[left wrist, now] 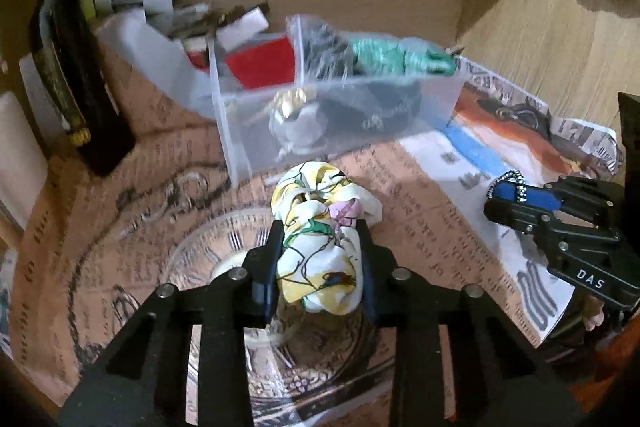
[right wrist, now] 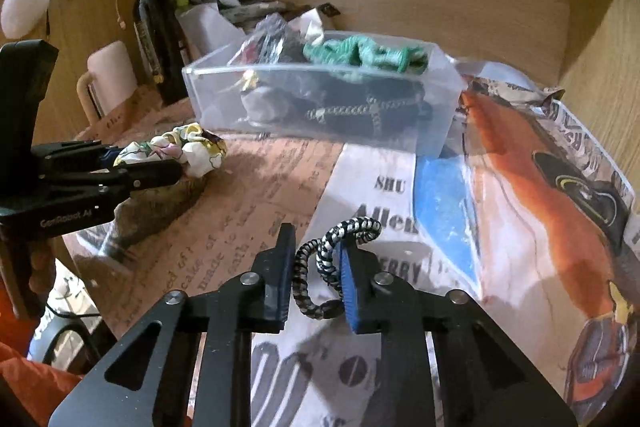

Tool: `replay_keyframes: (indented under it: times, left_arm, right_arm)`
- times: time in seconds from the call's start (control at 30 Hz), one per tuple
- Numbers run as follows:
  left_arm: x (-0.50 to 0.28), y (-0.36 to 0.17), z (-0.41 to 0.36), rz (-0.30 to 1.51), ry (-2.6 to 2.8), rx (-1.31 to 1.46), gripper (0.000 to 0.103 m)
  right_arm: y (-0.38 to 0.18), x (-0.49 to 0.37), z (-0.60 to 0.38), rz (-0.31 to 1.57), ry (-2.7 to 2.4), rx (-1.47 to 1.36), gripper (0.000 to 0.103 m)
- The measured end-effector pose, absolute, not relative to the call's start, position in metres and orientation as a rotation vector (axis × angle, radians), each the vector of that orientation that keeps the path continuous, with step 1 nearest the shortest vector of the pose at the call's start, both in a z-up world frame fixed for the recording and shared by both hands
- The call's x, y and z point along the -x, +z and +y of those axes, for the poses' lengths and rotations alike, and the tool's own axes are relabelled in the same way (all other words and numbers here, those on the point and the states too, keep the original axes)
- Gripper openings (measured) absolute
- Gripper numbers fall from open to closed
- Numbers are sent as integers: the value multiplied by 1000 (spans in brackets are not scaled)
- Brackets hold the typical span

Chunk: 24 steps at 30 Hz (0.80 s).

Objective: Organize soft objects
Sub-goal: 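Grasp the floral cloth scrunchie with the left tool while the right grasps the braided cord, then carry the scrunchie and cord into the clear box and open both tools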

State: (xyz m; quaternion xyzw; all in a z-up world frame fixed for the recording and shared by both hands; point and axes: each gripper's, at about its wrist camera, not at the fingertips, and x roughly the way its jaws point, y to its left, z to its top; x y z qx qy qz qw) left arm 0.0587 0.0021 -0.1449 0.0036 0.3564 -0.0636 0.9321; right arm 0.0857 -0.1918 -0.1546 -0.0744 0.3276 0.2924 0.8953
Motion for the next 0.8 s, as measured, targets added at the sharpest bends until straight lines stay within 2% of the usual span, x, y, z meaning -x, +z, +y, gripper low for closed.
replay_keyframes:
  times: [0.5, 0.8]
  left_arm:
    - [-84, -65, 12, 507, -104, -22, 33]
    - [-125, -57, 23, 512, -61, 6, 33]
  right_arm:
    - [-90, -111, -189, 465, 608, 161, 19]
    - [-62, -150, -169, 388, 628, 174, 19]
